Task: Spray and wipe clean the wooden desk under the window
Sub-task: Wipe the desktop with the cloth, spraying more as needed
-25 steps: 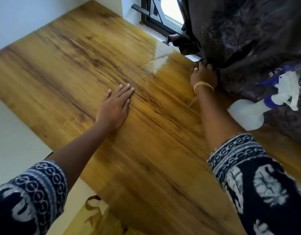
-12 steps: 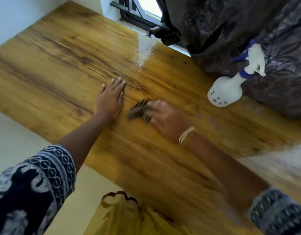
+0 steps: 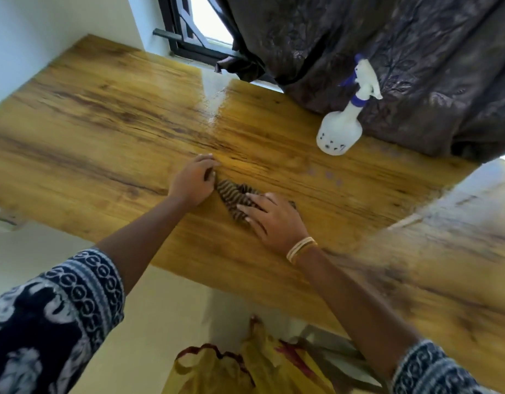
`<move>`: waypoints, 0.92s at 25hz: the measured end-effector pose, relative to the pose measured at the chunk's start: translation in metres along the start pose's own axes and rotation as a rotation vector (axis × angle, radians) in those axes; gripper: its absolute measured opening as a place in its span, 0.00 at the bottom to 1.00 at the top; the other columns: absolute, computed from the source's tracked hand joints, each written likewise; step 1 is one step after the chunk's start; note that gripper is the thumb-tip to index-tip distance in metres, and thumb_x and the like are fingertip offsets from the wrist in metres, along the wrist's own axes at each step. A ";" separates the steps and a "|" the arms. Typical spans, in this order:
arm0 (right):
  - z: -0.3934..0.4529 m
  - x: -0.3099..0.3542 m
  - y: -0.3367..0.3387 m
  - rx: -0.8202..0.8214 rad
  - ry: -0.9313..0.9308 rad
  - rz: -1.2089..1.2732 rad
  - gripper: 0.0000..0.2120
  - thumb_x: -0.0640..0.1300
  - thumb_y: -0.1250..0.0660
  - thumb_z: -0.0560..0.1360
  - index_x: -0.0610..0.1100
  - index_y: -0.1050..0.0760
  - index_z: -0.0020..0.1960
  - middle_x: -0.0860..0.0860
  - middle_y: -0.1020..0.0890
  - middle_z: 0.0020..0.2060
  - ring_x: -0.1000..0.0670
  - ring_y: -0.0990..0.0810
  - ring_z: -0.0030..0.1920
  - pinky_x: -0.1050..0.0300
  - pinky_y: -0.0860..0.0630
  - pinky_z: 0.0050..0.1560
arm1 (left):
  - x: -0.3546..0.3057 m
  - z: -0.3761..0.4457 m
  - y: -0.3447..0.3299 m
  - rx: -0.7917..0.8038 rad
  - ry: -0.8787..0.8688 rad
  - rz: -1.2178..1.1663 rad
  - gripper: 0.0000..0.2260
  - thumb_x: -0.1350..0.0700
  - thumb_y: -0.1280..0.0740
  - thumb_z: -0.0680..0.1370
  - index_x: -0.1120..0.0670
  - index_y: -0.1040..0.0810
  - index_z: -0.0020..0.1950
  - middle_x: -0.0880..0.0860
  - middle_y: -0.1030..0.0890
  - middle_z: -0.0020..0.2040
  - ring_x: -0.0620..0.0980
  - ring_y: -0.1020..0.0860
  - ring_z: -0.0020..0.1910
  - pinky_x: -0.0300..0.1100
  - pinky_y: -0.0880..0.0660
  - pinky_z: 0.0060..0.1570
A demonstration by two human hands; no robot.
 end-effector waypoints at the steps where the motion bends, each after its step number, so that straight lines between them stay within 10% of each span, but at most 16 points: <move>1: -0.012 -0.004 0.003 -0.037 -0.014 0.005 0.15 0.45 0.39 0.80 0.47 0.22 0.64 0.44 0.21 0.63 0.40 0.23 0.57 0.45 0.25 0.58 | -0.008 0.001 -0.002 0.017 -0.030 -0.017 0.13 0.60 0.37 0.79 0.54 0.20 0.61 0.53 0.25 0.68 0.53 0.27 0.66 0.46 0.30 0.64; 8: -0.025 -0.065 0.074 -0.624 -0.977 0.984 0.13 0.41 0.37 0.80 0.39 0.21 0.62 0.45 0.17 0.48 0.50 0.20 0.44 0.58 0.25 0.45 | -0.093 0.038 -0.030 0.114 -0.047 -0.223 0.10 0.60 0.39 0.80 0.58 0.17 0.54 0.56 0.16 0.54 0.53 0.19 0.52 0.48 0.23 0.54; 11: -0.034 -0.106 0.109 -0.753 -1.035 1.777 0.18 0.46 0.45 0.83 0.44 0.16 0.52 0.48 0.16 0.41 0.50 0.19 0.42 0.60 0.21 0.39 | -0.150 0.059 -0.036 0.056 -0.056 -0.305 0.10 0.58 0.38 0.80 0.55 0.17 0.55 0.53 0.16 0.54 0.50 0.20 0.54 0.45 0.23 0.55; 16: -0.050 -0.159 0.135 -0.716 -1.070 1.866 0.22 0.49 0.41 0.82 0.40 0.32 0.72 0.51 0.15 0.34 0.49 0.16 0.37 0.61 0.20 0.32 | -0.235 0.108 -0.046 -0.012 -0.073 -0.473 0.20 0.51 0.29 0.75 0.54 0.25 0.66 0.50 0.18 0.58 0.47 0.21 0.56 0.41 0.25 0.55; 19: -0.053 -0.184 0.141 -0.664 -0.973 2.022 0.39 0.51 0.17 0.57 0.41 0.24 0.64 0.44 0.15 0.47 0.46 0.15 0.43 0.52 0.17 0.43 | -0.268 0.131 -0.059 -0.009 -0.128 -0.489 0.25 0.50 0.26 0.73 0.55 0.28 0.67 0.51 0.20 0.60 0.46 0.24 0.57 0.38 0.29 0.51; 23: -0.054 -0.204 0.137 -0.603 -0.918 2.088 0.33 0.55 0.24 0.62 0.42 0.25 0.63 0.45 0.16 0.49 0.47 0.15 0.43 0.54 0.17 0.41 | -0.284 0.153 -0.080 -0.139 -0.006 -0.544 0.23 0.51 0.24 0.70 0.57 0.28 0.60 0.52 0.21 0.54 0.51 0.22 0.55 0.39 0.32 0.45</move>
Point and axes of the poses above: each hand's wrist, its own z-axis towards the middle knuckle, its own y-axis out of the back of the hand, x = y × z, the point moved 1 cm from there along z, towards the middle knuckle
